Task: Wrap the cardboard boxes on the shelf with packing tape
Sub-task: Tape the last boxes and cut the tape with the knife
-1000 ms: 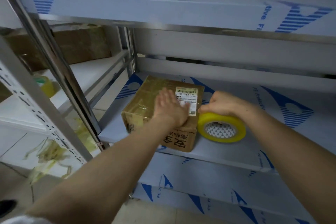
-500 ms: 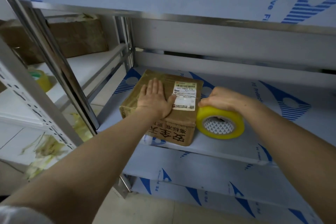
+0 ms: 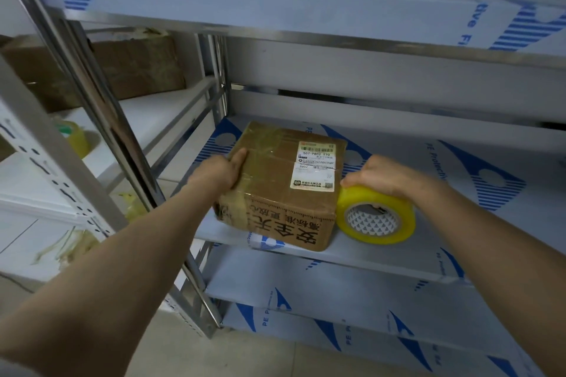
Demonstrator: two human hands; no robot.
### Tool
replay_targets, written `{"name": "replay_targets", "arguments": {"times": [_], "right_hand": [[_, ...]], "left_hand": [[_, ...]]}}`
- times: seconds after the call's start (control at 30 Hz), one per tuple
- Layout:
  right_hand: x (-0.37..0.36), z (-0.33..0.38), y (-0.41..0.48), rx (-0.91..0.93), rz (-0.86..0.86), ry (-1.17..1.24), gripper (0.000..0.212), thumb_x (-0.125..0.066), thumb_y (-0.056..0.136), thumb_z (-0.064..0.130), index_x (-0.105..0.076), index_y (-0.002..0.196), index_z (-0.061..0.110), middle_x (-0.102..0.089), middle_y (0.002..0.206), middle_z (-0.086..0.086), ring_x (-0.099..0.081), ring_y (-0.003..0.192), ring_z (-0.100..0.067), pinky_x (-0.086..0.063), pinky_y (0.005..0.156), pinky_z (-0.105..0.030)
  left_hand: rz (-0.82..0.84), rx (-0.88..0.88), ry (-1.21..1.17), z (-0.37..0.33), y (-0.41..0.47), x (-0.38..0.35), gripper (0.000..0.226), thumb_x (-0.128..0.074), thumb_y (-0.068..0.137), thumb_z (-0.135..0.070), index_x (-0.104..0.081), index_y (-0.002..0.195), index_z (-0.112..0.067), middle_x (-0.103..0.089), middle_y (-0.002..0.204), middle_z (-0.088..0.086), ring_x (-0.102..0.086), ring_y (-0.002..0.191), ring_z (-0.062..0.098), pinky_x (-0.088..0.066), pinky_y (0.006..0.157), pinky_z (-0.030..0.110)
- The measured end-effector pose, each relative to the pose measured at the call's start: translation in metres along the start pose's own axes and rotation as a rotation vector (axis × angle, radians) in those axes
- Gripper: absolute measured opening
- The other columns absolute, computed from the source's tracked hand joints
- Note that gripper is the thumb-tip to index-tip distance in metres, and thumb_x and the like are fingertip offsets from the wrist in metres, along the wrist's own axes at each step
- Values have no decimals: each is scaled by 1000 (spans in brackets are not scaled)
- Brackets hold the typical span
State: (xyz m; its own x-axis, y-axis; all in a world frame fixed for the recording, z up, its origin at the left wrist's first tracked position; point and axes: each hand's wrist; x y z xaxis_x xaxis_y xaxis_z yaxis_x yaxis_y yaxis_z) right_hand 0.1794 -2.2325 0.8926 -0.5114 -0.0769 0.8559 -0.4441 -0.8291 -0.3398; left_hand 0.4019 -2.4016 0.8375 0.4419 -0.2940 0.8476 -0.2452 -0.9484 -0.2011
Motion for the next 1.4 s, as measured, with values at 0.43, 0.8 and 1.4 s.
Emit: {"name": "replay_targets", "arguments": {"times": [0.43, 0.8, 1.4], "right_hand": [[-22, 6, -22, 31, 22, 148, 24, -64, 83, 45, -60, 69, 26, -59, 73, 5, -57, 69, -12, -40, 58, -25], [-58, -6, -58, -62, 41, 545, 36, -55, 84, 46, -62, 105, 18, -64, 98, -8, -62, 87, -25, -50, 79, -35], [-31, 10, -149, 290, 164, 1185, 17, -67, 60, 3, -74, 75, 5, -72, 77, -15, -69, 67, -22, -57, 59, -29]], "left_hand": [[-248, -157, 261, -2, -9, -4, 61, -20, 97, -58, -57, 118, -15, -58, 122, 16, -53, 116, 30, -34, 107, 49], [28, -811, 605, -12, -99, -28, 111, -8, 56, -84, -9, 153, -28, 0, 161, 4, 0, 147, 18, 19, 112, 51], [-232, -945, -24, -7, -135, -17, 68, -25, 86, -52, -58, 128, -11, -63, 123, 12, -59, 112, 30, -47, 92, 38]]}}
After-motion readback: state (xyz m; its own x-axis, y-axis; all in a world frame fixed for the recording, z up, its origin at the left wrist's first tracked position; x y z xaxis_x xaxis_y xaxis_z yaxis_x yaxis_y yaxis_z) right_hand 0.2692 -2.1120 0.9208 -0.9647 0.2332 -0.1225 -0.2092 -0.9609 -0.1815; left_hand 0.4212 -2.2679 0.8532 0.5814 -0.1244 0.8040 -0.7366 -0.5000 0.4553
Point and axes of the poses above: each hand's wrist, its own y-axis towards the middle knuckle, its own x-axis out of the back of the hand, z = x × y
